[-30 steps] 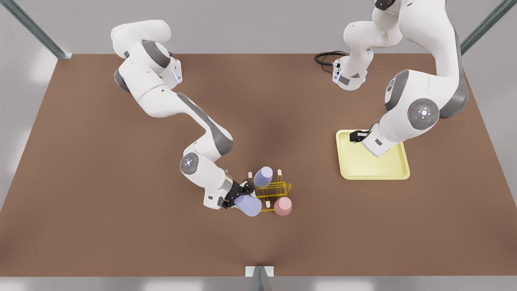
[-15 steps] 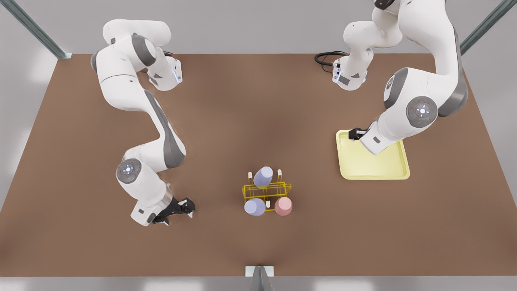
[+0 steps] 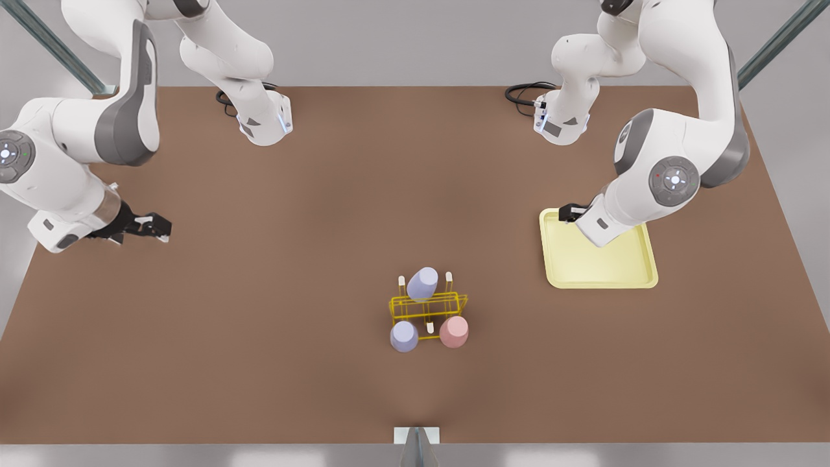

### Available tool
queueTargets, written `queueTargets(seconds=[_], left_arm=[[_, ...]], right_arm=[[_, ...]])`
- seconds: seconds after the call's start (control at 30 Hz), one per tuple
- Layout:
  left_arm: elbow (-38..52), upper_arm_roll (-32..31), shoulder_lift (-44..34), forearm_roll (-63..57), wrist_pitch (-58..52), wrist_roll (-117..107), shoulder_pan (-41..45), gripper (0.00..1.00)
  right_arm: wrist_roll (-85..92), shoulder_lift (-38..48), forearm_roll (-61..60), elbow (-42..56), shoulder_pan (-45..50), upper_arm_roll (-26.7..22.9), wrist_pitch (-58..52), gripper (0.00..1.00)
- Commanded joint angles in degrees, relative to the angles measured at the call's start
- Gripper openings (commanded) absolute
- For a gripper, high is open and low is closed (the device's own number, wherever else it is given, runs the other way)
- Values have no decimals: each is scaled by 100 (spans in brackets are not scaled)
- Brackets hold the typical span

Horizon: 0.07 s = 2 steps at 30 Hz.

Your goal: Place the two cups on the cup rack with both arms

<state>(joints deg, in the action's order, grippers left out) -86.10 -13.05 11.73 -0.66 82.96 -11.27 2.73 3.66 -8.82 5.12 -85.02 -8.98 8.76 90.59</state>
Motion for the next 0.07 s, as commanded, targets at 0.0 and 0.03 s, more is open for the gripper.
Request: queueTargets(seconds=[0.0, 0.03], left_arm=[[5, -4, -4, -4, -87, 37, 0, 100], [5, -4, -4, 4, -96, 37, 17, 100]], right_arm=[[478, 12, -108, 3, -24, -6, -366, 100], [478, 12, -108, 3, -24, -6, -366, 100]])
